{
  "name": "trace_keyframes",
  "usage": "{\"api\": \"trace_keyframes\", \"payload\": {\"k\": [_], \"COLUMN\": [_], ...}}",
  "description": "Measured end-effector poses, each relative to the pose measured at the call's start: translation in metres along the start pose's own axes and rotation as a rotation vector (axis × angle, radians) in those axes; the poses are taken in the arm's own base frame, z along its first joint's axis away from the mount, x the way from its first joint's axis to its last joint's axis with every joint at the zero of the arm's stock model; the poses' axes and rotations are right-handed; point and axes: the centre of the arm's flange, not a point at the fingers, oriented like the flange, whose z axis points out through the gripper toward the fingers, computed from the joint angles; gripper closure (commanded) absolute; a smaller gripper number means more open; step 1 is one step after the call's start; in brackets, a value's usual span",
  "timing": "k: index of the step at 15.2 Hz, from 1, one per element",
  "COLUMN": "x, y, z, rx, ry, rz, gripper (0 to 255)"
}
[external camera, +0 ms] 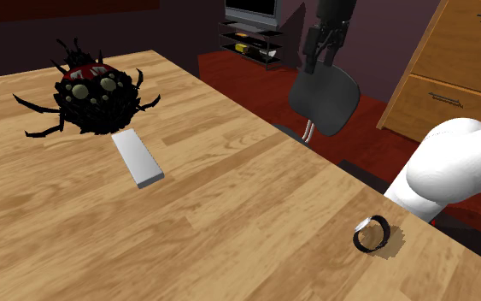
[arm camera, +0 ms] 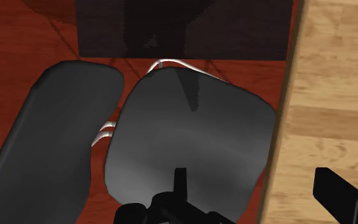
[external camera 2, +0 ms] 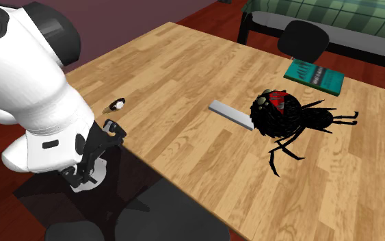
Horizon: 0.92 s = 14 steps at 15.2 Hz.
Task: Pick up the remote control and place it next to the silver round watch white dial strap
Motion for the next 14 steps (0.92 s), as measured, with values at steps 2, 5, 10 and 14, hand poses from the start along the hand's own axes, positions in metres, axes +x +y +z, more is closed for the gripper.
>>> {"api": "trace_keyframes", "payload": {"k": [2,5,10,14], "x": [0.001,0.013,0.036,0.052], "y": [-0.005,-0.038,-0.099,-0.146], "z": [0.001,0.009,0.022,0.036], "rx": [0.0,-0.003,-0.007,-0.011], "ry": [0.0,0.0,0.0,-0.001], "rz": [0.001,0.008,0.022,0.034], "gripper": [0,0,0,0]}}
